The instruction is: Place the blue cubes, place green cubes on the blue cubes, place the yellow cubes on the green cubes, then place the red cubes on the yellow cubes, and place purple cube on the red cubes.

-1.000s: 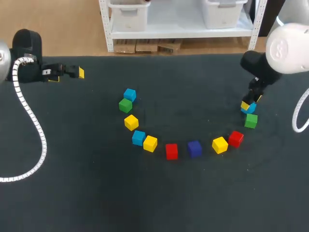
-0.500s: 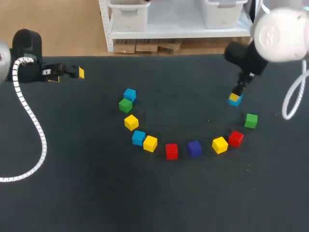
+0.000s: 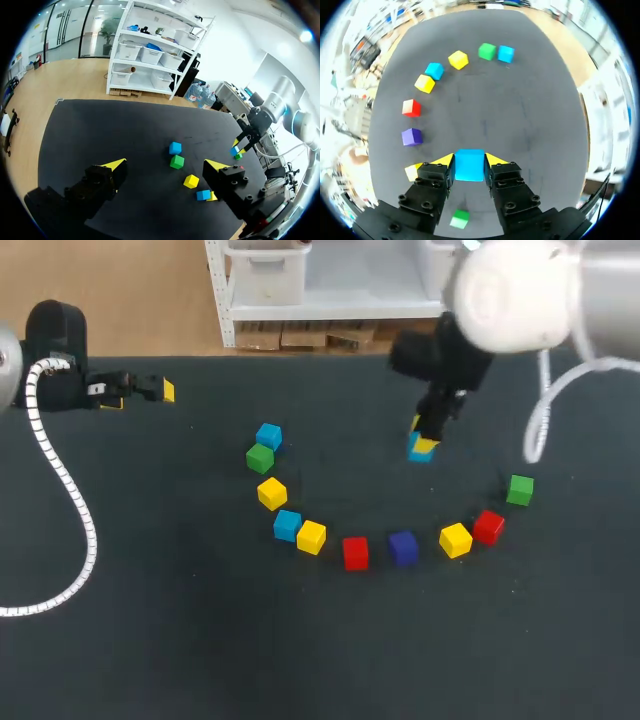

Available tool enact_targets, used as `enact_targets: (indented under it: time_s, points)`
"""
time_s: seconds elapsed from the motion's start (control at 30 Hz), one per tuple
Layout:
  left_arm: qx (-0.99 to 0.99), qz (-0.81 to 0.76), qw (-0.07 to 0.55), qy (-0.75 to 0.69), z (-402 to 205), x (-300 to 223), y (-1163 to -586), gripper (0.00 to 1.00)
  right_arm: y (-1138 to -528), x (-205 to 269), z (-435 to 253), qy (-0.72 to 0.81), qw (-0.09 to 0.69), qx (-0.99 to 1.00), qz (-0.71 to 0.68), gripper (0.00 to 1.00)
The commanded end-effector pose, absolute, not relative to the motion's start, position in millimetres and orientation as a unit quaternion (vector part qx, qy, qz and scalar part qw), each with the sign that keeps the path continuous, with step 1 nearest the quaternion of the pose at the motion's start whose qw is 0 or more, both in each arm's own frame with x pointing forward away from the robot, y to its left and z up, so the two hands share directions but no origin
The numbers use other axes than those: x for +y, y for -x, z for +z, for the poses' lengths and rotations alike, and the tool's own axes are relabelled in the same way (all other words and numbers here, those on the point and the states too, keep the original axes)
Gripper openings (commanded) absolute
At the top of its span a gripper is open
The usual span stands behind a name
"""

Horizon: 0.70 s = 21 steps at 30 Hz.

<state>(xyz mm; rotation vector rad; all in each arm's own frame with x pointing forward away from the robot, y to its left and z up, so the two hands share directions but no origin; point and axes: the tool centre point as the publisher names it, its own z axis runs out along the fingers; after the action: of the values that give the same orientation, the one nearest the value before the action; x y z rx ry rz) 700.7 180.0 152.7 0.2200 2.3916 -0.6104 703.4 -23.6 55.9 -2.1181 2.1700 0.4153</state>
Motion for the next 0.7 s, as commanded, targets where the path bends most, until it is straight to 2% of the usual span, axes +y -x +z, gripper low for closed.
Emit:
enact_targets:
  time_s: [0.03,0.7]
  points:
    - [0.910,-0.239,0.328,-0.087,150.9,183.2,-700.6,1.00,-713.9,-2.1,40.4,0.714,0.013,0.687,0.135,0.00]
    - [0.910,-0.239,0.328,-0.087,150.9,183.2,-700.6,1.00,-721.0,7.3,9.2,0.716,-0.008,0.691,0.099,0.00]
